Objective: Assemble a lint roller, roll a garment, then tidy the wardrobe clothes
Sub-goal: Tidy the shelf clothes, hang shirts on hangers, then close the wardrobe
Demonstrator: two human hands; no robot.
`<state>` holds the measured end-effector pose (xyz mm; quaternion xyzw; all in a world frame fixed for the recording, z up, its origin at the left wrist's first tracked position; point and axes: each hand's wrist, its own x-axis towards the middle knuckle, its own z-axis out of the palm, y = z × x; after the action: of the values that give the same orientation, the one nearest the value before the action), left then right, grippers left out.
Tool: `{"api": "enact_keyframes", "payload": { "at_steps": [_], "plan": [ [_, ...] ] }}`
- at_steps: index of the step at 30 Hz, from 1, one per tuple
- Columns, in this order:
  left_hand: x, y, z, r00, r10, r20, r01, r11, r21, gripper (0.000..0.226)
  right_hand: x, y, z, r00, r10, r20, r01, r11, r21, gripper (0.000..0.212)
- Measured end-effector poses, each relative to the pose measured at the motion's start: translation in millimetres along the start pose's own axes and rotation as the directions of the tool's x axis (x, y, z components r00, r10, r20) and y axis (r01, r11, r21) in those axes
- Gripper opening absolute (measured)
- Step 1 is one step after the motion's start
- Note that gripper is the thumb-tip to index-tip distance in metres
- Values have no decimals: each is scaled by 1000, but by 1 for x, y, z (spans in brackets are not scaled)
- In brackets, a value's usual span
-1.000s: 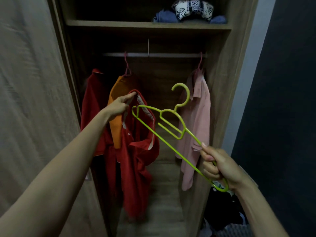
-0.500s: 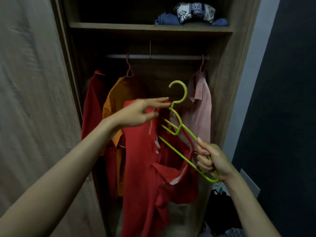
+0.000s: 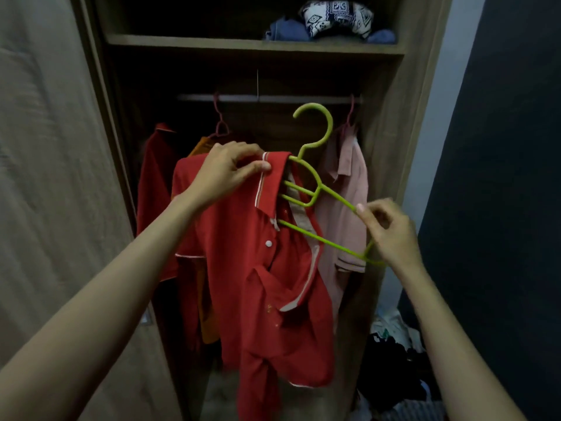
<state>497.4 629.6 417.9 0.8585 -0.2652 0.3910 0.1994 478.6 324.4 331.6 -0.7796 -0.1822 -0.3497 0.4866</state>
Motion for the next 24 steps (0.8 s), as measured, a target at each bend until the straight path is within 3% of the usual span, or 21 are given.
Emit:
{"api": "enact_keyframes", "payload": {
  "at_steps": [2,3,4,6,8,12,15,21,24],
  "plan": [
    [-1,-4,-1,998,-37,-43,38,999,16,39,-10,-1,10,935,-206,-288,158,971,-182,19],
    [-1,-5,-2,997,-52,-64,53,998,15,41,-18,-4,19,888,-302,-346,229,944,-237,20],
    [-1,-5,-3,995,-61,-83,62,998,4,42,-27,-7,32,862,-395,-316,316,908,-274,20],
    [0,-4,-7,992,-50,-118,47,998,-28,39,-46,-7,61,871,-476,-123,422,852,-311,21],
    [-1,-5,-11,991,-44,-128,37,997,-61,31,-55,1,87,924,-383,-2,355,859,-368,23],
    [-6,-15,-18,982,-117,-151,97,986,-133,24,-53,25,119,998,-66,-25,45,866,-498,29],
    [-12,-25,-26,976,-142,-166,117,982,-151,8,-42,39,127,997,55,-53,-72,907,-414,31],
    [-27,-30,-35,972,-141,-188,104,976,-193,8,-30,37,152,997,77,6,-76,993,-92,28],
    [-32,-33,-44,969,-116,-218,78,982,-175,10,-31,36,155,995,77,64,-77,997,-1,39]
  ]
}}
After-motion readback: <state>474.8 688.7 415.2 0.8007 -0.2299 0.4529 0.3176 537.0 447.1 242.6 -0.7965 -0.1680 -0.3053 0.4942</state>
